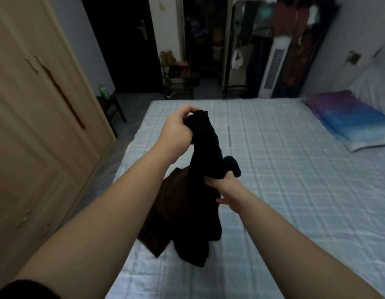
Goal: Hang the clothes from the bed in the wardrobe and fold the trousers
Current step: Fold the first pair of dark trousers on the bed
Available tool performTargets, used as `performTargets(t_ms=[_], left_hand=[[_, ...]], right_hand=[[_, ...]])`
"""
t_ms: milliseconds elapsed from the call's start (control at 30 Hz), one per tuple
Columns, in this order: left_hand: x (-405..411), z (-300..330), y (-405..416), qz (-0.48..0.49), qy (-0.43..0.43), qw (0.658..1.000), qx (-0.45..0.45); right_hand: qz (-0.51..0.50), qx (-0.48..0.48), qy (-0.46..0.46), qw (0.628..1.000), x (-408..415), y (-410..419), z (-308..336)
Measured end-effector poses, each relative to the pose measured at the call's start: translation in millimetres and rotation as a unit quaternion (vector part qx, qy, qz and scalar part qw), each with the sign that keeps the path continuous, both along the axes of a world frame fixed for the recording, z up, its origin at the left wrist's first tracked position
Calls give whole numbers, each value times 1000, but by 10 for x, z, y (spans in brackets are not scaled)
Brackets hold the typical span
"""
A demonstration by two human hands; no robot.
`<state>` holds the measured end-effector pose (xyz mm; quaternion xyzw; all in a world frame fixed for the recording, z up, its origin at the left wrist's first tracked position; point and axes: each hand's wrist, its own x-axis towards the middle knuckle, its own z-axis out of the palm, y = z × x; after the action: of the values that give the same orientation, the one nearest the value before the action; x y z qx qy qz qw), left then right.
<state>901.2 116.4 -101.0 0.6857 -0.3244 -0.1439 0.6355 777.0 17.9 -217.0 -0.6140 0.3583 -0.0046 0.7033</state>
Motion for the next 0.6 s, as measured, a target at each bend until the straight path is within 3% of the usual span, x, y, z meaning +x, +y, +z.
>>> performTargets(t_ms=[133, 233, 300, 433, 500, 600], left_hand=[[15, 449, 166, -13, -20, 998, -63], [16, 770, 326, -46, 6, 989, -141], [98, 877, 453, -42, 0, 989, -144], [425, 611, 709, -7, -40, 999, 23], [492, 326, 796, -15, 23, 992, 120], [412, -177, 830, -98, 187, 956, 204]], right_hand=[[-14, -76, -56, 995, 337, 163, 376], [-54, -81, -84, 992, 526, 224, 648], [-98, -78, -101, 987, 619, 166, 850], [-181, -15, -182, 966, 663, -23, 1201], [-183, -1, -216, 959, 640, -57, 1291], [-193, -44, -229, 953, 628, -13, 1339]])
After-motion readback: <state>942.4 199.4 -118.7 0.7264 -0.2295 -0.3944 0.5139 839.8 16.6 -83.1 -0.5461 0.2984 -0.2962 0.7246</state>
